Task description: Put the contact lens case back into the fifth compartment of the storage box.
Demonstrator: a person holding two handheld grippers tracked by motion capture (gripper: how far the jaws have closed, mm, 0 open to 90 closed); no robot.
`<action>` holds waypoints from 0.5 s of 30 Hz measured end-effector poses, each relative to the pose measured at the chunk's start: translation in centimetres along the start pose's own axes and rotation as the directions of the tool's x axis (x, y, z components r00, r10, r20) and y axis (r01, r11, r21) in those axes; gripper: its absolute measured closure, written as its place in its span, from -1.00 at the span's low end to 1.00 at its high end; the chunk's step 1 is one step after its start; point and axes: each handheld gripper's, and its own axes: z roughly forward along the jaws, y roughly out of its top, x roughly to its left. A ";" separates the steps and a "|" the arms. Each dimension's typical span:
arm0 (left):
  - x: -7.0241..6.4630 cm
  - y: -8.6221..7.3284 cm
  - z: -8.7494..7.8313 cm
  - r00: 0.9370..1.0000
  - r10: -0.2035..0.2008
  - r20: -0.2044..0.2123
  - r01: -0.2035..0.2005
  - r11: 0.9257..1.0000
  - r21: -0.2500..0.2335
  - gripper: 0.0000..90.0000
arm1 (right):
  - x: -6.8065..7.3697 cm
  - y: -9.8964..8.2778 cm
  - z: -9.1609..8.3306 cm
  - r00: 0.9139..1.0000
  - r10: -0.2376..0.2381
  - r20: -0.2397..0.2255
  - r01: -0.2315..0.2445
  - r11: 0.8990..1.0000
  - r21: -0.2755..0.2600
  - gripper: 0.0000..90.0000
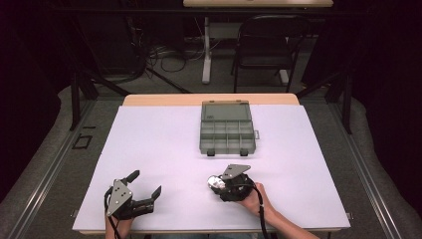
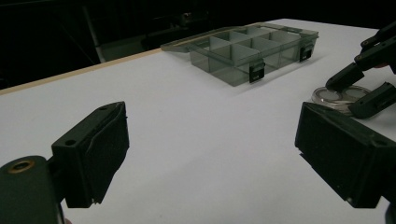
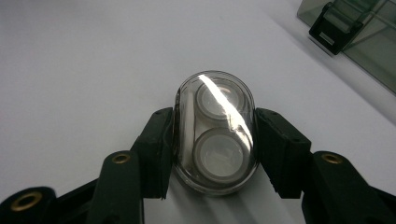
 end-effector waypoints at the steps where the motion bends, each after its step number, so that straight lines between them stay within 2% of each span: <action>1: 0.0 0.0 0.0 1.000 0.001 0.000 -0.001 1.000 -0.001 -0.78 | 0.0 0.0 -0.1 1.000 -0.004 0.000 0.004 1.000 -0.004 0.09; 7: 0.0 0.0 0.0 1.000 0.000 0.000 0.000 1.000 -0.001 -0.78 | -0.3 0.3 -0.6 1.000 -0.018 0.015 0.018 1.000 -0.022 0.09; 15: -0.1 0.1 0.0 1.000 0.005 -0.001 -0.005 1.000 0.000 -0.78 | -0.5 0.4 -1.1 1.000 -0.013 0.025 0.013 1.000 -0.019 0.09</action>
